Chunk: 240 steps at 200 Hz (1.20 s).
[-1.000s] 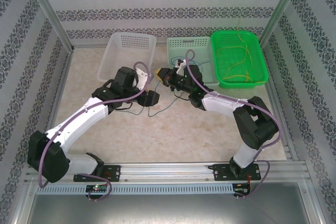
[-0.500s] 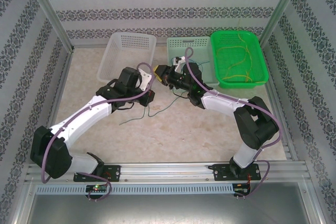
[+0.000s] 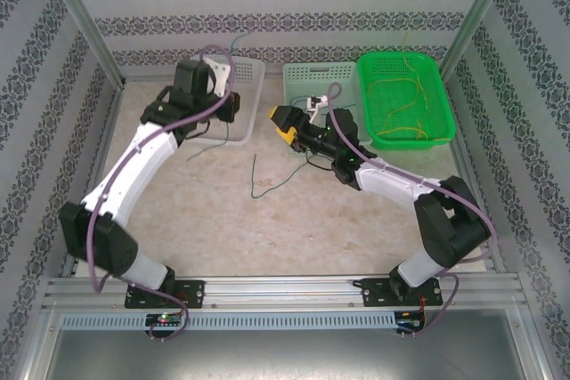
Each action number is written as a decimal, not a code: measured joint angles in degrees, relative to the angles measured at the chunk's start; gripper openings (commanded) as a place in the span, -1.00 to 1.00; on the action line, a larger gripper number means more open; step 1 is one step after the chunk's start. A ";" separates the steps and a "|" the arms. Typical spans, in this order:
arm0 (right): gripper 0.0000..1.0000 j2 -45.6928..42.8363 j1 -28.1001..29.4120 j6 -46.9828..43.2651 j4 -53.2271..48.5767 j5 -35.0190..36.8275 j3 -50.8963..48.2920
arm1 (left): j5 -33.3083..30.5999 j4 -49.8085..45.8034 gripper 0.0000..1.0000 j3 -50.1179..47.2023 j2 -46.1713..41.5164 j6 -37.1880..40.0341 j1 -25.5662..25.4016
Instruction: Untangle the cables
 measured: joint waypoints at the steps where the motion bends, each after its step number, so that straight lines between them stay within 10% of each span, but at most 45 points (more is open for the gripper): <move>1: 0.71 -0.22 -0.11 -0.13 -0.24 0.11 -0.15 | 0.24 -0.31 -1.00 0.70 0.57 0.11 0.24; 83: 0.41 -8.37 1.11 -16.98 -33.27 9.03 -1.88 | 5.51 -12.22 -1.00 37.68 34.77 3.67 9.86; 183: -0.04 1.77 5.53 -19.21 -45.31 13.70 0.98 | 7.23 -14.38 -0.95 42.07 47.95 3.69 10.27; 240: -0.04 5.16 5.88 -18.80 -46.16 16.46 2.95 | 8.33 -15.96 0.08 42.16 50.45 1.53 10.27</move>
